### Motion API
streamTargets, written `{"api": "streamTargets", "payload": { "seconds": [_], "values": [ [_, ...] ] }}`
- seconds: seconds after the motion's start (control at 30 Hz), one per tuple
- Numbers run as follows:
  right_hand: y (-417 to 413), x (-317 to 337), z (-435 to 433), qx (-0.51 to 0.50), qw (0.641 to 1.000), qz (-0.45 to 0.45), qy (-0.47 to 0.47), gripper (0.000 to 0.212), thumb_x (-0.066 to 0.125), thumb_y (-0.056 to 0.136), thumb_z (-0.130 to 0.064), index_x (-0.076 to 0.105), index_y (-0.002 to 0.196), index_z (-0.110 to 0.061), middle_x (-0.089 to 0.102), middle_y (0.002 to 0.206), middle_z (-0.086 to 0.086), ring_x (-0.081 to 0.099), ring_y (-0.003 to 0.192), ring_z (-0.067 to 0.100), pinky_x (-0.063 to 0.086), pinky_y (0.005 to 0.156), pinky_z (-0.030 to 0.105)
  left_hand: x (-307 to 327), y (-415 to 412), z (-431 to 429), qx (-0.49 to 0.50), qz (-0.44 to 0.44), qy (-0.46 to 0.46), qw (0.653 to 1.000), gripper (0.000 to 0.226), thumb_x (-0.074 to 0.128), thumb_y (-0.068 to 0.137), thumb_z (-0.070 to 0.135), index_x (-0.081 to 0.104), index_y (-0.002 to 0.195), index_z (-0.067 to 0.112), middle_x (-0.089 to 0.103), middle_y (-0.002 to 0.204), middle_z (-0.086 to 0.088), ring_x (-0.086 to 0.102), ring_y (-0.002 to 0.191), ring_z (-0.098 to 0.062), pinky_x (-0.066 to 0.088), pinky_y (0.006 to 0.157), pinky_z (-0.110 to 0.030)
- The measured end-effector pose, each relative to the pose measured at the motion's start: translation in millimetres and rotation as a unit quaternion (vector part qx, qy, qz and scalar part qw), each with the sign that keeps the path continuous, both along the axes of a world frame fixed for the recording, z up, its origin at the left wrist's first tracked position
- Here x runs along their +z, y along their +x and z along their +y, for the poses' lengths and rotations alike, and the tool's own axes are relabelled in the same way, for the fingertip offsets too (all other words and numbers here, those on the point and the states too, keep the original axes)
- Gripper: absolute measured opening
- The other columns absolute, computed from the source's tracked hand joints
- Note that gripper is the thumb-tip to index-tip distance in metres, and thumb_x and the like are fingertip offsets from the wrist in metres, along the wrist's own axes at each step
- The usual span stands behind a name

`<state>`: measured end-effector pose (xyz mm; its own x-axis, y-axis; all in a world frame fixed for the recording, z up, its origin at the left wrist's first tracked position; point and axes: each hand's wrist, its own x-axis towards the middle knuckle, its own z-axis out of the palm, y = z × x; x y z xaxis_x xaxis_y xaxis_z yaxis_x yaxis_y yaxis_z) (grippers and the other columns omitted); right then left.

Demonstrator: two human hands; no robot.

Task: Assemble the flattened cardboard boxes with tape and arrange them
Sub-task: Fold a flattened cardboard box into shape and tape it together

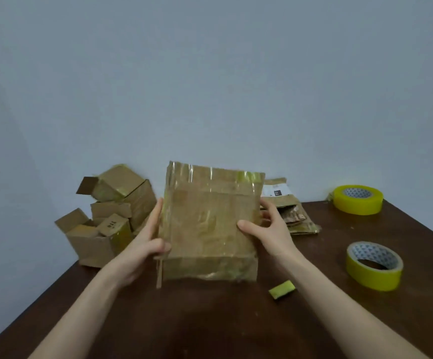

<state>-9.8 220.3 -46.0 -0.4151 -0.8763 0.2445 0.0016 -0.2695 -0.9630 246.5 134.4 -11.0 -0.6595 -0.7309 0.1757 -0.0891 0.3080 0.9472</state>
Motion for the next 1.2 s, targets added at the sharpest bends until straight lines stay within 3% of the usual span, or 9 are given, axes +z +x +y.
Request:
{"api": "streamTargets", "payload": {
  "seconds": [0.23, 0.4, 0.5, 0.6, 0.73, 0.83, 0.97, 1.03, 1.2],
  "values": [
    [32, -26, 7, 0.101, 0.990, 0.091, 0.019, 0.106, 0.085, 0.058, -0.050, 0.023, 0.144, -0.052, 0.039, 0.146, -0.011, 0.049, 0.125, 0.012, 0.050, 0.100, 0.036, -37, 29, 12, 0.088, 0.070, 0.028, 0.993, 0.140, 0.090, 0.035, 0.055, 0.006, 0.147, 0.051, 0.039, 0.142, 0.011, 0.049, 0.122, -0.008, 0.047, 0.086, -0.025],
    [30, -18, 8, 0.078, 0.986, 0.147, 0.001, 0.097, 0.081, 0.075, -0.029, 0.017, 0.146, -0.046, 0.032, 0.148, -0.011, 0.040, 0.133, 0.010, 0.040, 0.109, 0.040, -19, -1, 7, 0.138, 0.146, -0.043, 0.979, 0.093, 0.084, 0.067, 0.026, 0.030, 0.137, 0.057, 0.051, 0.136, 0.008, 0.062, 0.109, -0.012, 0.056, 0.078, -0.026],
    [9, -13, 12, 0.036, 0.976, 0.213, -0.007, 0.081, 0.078, 0.078, -0.035, 0.029, 0.143, -0.040, 0.031, 0.148, -0.011, 0.034, 0.135, 0.009, 0.042, 0.105, 0.028, -22, -17, 5, 0.096, 0.104, -0.058, 0.988, 0.089, 0.083, 0.058, 0.049, 0.039, 0.135, 0.053, 0.047, 0.141, 0.010, 0.059, 0.115, -0.008, 0.054, 0.084, -0.024],
    [-6, -6, 22, 0.033, 0.968, 0.250, 0.000, 0.058, 0.065, 0.080, -0.050, 0.048, 0.134, -0.037, 0.031, 0.146, -0.013, 0.033, 0.132, 0.003, 0.041, 0.084, 0.004, -23, -29, 1, 0.074, 0.061, -0.054, 0.994, 0.119, 0.081, 0.046, 0.068, 0.026, 0.147, 0.037, 0.047, 0.139, 0.020, 0.058, 0.112, 0.002, 0.052, 0.082, -0.017],
    [-11, -2, 21, 0.040, 0.962, 0.271, -0.015, 0.043, 0.046, 0.085, -0.069, 0.065, 0.113, -0.041, 0.031, 0.150, -0.019, 0.026, 0.139, 0.000, 0.030, 0.107, 0.026, -26, -30, -2, 0.103, 0.052, -0.050, 0.992, 0.114, 0.071, 0.046, 0.079, 0.026, 0.144, 0.043, 0.050, 0.137, 0.003, 0.056, 0.117, -0.008, 0.051, 0.087, -0.022],
    [-3, 3, 19, 0.022, 0.967, 0.252, -0.002, 0.036, 0.050, 0.085, -0.058, 0.059, 0.116, -0.042, 0.031, 0.140, -0.030, 0.027, 0.140, 0.002, 0.030, 0.104, 0.026, -26, -29, -6, 0.156, 0.070, -0.078, 0.982, 0.084, 0.068, 0.055, 0.072, 0.041, 0.132, 0.049, 0.050, 0.135, 0.005, 0.049, 0.125, -0.017, 0.042, 0.104, -0.042],
    [-4, 11, 16, -0.003, 0.973, 0.229, 0.045, 0.102, 0.064, 0.068, -0.061, 0.014, 0.153, -0.036, 0.024, 0.152, -0.020, 0.036, 0.133, 0.007, 0.036, 0.103, 0.028, -22, -25, -12, 0.157, 0.057, -0.082, 0.983, 0.104, 0.072, 0.051, 0.069, 0.025, 0.142, 0.050, 0.047, 0.127, 0.011, 0.048, 0.121, -0.014, 0.039, 0.104, -0.040],
    [-9, 20, 11, 0.019, 0.966, 0.246, 0.069, 0.111, 0.070, 0.069, -0.059, 0.004, 0.154, -0.032, 0.017, 0.158, -0.015, 0.029, 0.141, 0.013, 0.030, 0.113, 0.037, -17, -21, -16, 0.135, 0.015, -0.116, 0.984, 0.075, 0.065, 0.058, 0.065, 0.044, 0.129, 0.054, 0.048, 0.124, 0.015, 0.047, 0.117, -0.004, 0.040, 0.100, -0.032],
    [-4, 42, -2, 0.086, 0.895, 0.431, 0.082, 0.053, 0.063, 0.085, -0.051, 0.051, 0.135, -0.039, 0.040, 0.146, -0.015, 0.036, 0.136, 0.009, 0.032, 0.109, 0.034, -14, -12, -24, 0.111, -0.053, -0.180, 0.976, 0.038, 0.053, 0.068, 0.063, 0.070, 0.096, 0.044, 0.053, 0.118, 0.010, 0.048, 0.109, 0.009, 0.034, 0.089, -0.016]
  ]
}}
